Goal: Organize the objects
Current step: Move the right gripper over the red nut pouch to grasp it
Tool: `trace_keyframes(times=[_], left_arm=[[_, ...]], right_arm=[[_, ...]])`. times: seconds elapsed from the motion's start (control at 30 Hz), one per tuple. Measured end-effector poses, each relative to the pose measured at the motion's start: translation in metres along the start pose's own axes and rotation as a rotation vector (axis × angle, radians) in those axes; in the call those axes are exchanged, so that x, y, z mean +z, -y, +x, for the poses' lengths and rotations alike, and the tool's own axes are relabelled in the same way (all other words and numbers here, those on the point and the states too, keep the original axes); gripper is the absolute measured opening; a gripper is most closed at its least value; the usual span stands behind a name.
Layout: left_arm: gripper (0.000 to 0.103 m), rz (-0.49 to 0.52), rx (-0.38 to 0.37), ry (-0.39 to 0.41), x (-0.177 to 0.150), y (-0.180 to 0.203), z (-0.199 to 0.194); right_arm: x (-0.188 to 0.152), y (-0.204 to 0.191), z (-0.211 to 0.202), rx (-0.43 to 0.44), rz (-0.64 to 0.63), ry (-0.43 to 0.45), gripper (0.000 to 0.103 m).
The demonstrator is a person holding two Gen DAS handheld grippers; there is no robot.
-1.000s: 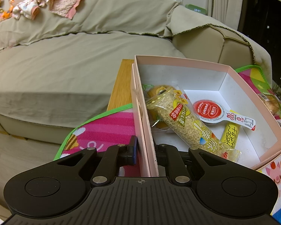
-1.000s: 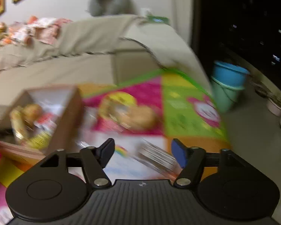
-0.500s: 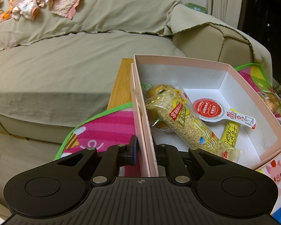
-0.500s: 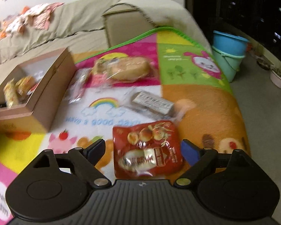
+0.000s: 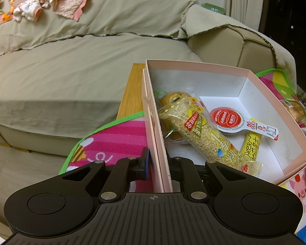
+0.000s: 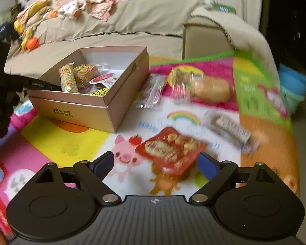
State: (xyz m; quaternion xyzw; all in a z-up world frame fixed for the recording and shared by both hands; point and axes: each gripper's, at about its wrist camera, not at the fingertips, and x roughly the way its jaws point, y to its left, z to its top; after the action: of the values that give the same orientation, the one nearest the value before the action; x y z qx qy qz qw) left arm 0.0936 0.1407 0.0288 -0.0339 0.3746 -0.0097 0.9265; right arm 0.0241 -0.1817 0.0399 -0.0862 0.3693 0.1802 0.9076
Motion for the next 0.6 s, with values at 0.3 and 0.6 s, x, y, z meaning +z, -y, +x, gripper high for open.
trace_keyframes(times=[0.3,0.6], left_arm=[[0.014,0.000,0.000,0.000,0.000,0.000,0.000],[0.014,0.000,0.000,0.000,0.000,0.000,0.000]], right_arm=[[-0.007,0.001,0.002,0.225,0.128,-0.044,0.100],[0.009,-0.011,-0.003,0.088,-0.057,0.029,0.100]])
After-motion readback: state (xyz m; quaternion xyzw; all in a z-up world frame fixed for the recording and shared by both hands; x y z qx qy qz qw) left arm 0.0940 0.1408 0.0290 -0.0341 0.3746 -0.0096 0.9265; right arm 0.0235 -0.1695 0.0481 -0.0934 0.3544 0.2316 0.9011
